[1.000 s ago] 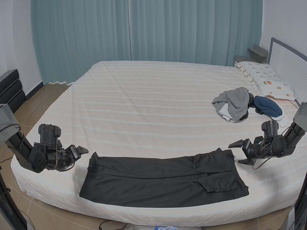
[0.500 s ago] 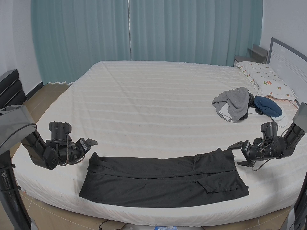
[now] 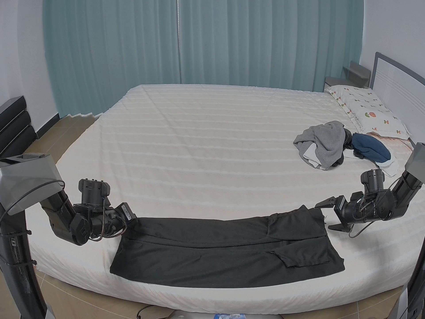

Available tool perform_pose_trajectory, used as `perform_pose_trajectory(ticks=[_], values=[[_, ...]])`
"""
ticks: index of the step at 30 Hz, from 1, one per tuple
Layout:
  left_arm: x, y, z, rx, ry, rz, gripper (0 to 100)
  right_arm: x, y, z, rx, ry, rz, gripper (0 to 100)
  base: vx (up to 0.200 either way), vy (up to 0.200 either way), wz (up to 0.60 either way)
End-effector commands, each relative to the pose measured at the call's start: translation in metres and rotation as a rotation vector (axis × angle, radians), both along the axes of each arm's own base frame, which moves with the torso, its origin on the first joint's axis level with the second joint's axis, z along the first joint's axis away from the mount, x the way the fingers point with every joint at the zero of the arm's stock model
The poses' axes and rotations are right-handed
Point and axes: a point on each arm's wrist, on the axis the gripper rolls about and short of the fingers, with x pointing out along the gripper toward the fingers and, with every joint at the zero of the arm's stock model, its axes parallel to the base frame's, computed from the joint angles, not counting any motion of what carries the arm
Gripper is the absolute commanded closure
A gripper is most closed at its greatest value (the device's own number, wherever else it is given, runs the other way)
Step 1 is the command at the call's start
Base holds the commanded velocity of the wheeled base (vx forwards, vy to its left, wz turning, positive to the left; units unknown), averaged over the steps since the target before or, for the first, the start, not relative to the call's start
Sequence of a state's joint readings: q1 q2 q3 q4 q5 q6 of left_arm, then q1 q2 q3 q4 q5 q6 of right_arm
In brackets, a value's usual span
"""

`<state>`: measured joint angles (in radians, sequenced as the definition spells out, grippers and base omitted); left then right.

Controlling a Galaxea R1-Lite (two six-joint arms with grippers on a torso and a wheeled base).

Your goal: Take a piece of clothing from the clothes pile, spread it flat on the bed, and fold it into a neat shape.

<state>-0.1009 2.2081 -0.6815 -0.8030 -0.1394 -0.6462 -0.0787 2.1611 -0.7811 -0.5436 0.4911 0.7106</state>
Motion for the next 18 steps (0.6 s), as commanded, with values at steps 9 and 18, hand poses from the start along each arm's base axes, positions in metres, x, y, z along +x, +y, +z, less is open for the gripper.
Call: perform_pose_trajectory(ticks=[9,18], values=[[-0.023,0.009,0.021,0.057,-0.021,0.022,100,-0.002,0.0,0.0,0.001,0.002,0.002,0,0.0,0.0,0.0],[-0.041,0.01,0.03,0.131,0.012,-0.045,100,-0.003,0.0,0.0,0.0,0.007,0.001,0,0.0,0.0,0.0]])
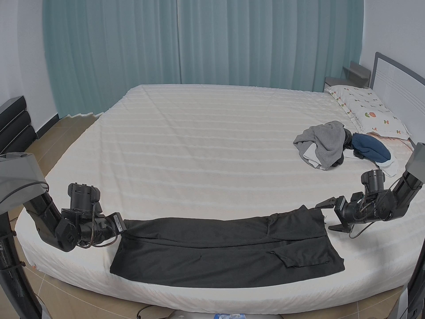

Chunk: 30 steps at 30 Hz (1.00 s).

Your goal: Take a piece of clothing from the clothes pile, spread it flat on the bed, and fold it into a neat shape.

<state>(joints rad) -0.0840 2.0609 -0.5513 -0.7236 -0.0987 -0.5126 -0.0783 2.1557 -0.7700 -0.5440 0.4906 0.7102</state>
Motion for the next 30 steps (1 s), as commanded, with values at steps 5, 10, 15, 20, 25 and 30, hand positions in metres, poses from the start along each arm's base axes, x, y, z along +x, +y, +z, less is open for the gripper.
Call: perform_pose_trajectory(ticks=[5,10,15,20,25,30], values=[[0.001,0.003,0.009,-0.002,-0.027,0.011,100,-0.001,0.0,-0.001,0.0,0.004,0.001,0,0.0,0.0,0.0],[0.001,0.004,0.006,0.003,-0.015,0.011,0,-0.001,0.0,-0.001,0.0,0.004,0.001,0,0.0,0.0,0.0],[0.0,0.006,0.006,0.006,0.006,0.014,0,-0.001,0.001,-0.001,0.0,0.004,0.003,0,0.0,0.0,0.0],[0.011,0.017,0.014,-0.021,-0.038,0.051,0,0.0,0.0,0.001,-0.001,-0.003,0.001,0,0.0,0.0,0.0],[0.038,0.02,0.018,-0.081,-0.084,0.11,0,0.0,0.0,0.001,-0.001,-0.005,0.001,0,0.0,0.0,0.0],[0.067,0.016,-0.001,-0.105,-0.07,0.118,0,0.0,0.001,0.001,-0.001,-0.003,0.003,0,0.0,0.0,0.0]])
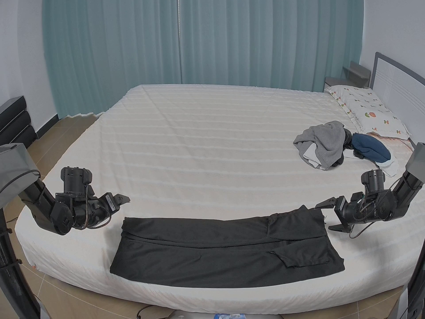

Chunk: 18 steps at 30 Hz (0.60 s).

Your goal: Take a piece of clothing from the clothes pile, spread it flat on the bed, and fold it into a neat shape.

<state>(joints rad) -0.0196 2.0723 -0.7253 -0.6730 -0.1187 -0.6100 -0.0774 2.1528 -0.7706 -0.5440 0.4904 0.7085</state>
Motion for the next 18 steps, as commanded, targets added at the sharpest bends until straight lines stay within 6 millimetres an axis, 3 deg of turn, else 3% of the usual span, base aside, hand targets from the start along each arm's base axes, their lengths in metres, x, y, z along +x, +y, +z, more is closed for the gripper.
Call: perform_pose_trajectory(ticks=[1,3,6,15,16,18], values=[[0.03,-0.003,-0.024,-0.016,0.025,0.002,0,0.0,0.0,0.0,0.001,0.001,0.001,0,0.0,0.0,0.0],[0.039,-0.005,-0.042,-0.018,0.061,-0.002,0,0.0,0.0,-0.001,0.0,0.002,0.002,0,0.0,0.0,0.0],[0.045,-0.013,-0.052,-0.032,0.079,-0.015,0,0.002,0.0,-0.001,-0.001,-0.001,0.002,0,0.0,0.0,0.0],[0.047,-0.018,-0.056,-0.041,0.084,-0.02,0,0.002,0.003,-0.003,-0.002,0.002,0.013,0,0.0,0.0,0.0],[0.046,-0.018,-0.056,-0.04,0.087,-0.019,100,0.002,0.003,-0.003,-0.002,0.004,0.013,0,0.0,0.0,0.0],[0.045,-0.018,-0.056,-0.04,0.09,-0.019,100,0.002,0.003,-0.003,-0.002,0.004,0.013,0,0.0,0.0,0.0]])
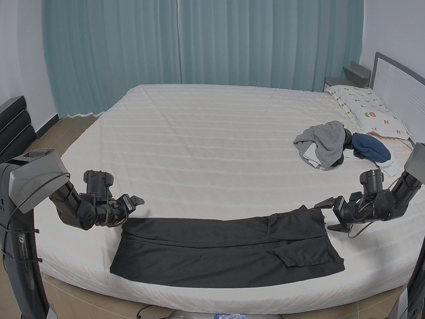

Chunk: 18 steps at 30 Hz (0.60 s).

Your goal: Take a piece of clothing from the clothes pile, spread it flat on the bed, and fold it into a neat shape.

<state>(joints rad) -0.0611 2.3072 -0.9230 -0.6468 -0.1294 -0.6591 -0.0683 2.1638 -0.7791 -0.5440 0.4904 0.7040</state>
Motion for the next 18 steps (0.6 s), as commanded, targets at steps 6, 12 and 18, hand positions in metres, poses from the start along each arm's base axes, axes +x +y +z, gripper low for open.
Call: perform_pose_trajectory(ticks=[6,12,18], values=[[-0.012,0.002,-0.011,0.005,0.051,0.004,100,0.004,-0.002,-0.001,0.0,-0.005,-0.006,0,0.0,0.0,0.0],[-0.01,0.009,-0.002,0.006,0.018,0.036,100,0.012,-0.002,-0.006,-0.012,-0.004,-0.018,0,0.0,0.0,0.0],[-0.005,0.016,0.004,-0.054,-0.053,0.106,100,0.019,-0.003,-0.014,-0.041,0.005,-0.045,0,0.0,0.0,0.0]])
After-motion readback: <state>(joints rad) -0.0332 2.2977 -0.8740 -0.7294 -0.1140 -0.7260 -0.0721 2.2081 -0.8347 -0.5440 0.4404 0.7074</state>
